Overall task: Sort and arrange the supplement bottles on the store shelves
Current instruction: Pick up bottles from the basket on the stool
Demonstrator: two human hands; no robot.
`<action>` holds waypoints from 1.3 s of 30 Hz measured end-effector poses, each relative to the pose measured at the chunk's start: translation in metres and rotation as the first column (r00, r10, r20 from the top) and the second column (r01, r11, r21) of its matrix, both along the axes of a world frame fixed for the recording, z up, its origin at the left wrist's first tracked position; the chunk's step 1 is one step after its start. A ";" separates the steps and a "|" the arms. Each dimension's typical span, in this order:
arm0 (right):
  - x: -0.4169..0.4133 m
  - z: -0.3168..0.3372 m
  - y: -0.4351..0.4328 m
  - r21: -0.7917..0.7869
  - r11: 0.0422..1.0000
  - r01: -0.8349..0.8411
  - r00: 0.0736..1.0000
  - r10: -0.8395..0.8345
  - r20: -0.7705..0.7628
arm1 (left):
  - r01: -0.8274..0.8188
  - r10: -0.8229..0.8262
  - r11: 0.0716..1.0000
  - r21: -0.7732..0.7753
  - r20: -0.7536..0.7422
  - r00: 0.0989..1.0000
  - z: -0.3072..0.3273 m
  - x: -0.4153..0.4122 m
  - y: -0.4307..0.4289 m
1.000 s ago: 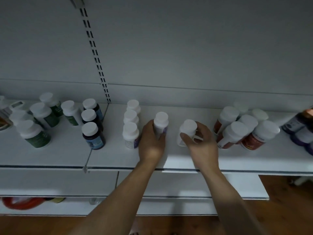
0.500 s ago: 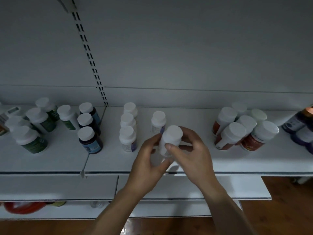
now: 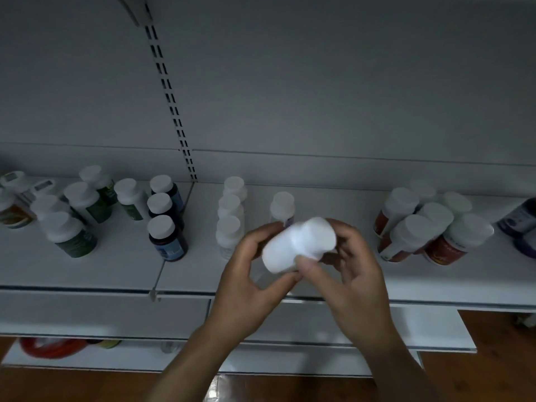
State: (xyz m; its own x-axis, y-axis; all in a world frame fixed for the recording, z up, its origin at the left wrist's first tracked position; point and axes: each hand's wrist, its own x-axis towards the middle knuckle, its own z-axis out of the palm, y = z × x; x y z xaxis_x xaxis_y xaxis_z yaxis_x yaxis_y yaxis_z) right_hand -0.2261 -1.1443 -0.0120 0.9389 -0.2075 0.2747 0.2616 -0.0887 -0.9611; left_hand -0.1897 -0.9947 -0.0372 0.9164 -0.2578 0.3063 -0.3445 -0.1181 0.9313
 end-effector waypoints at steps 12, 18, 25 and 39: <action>0.004 -0.013 -0.004 0.480 0.877 0.018 0.929 0.163 -0.333 | -0.013 0.019 0.997 -0.082 0.067 0.998 0.013 -0.001 0.005; 0.003 -0.010 0.001 0.639 0.764 -0.087 0.843 0.399 -0.362 | 0.044 -0.034 0.995 -0.088 0.110 0.993 0.023 -0.008 -0.007; 0.000 -0.010 0.000 0.738 0.659 -0.143 0.836 0.480 -0.266 | 0.082 -0.075 0.995 -0.053 0.125 0.989 0.026 -0.012 -0.012; -0.005 -0.004 -0.018 0.447 0.891 -0.075 0.977 0.156 -0.148 | 0.125 -0.141 0.967 -0.221 -0.058 0.988 0.012 -0.012 0.002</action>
State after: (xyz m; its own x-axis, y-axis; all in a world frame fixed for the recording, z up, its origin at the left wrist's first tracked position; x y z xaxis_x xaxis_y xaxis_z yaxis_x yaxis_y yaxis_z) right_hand -0.2309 -1.1621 -0.0159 0.9879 -0.1550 0.0108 0.0682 0.3707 -0.9263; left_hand -0.2015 -0.9928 -0.0251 0.9000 -0.3138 0.3024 -0.2743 0.1314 0.9526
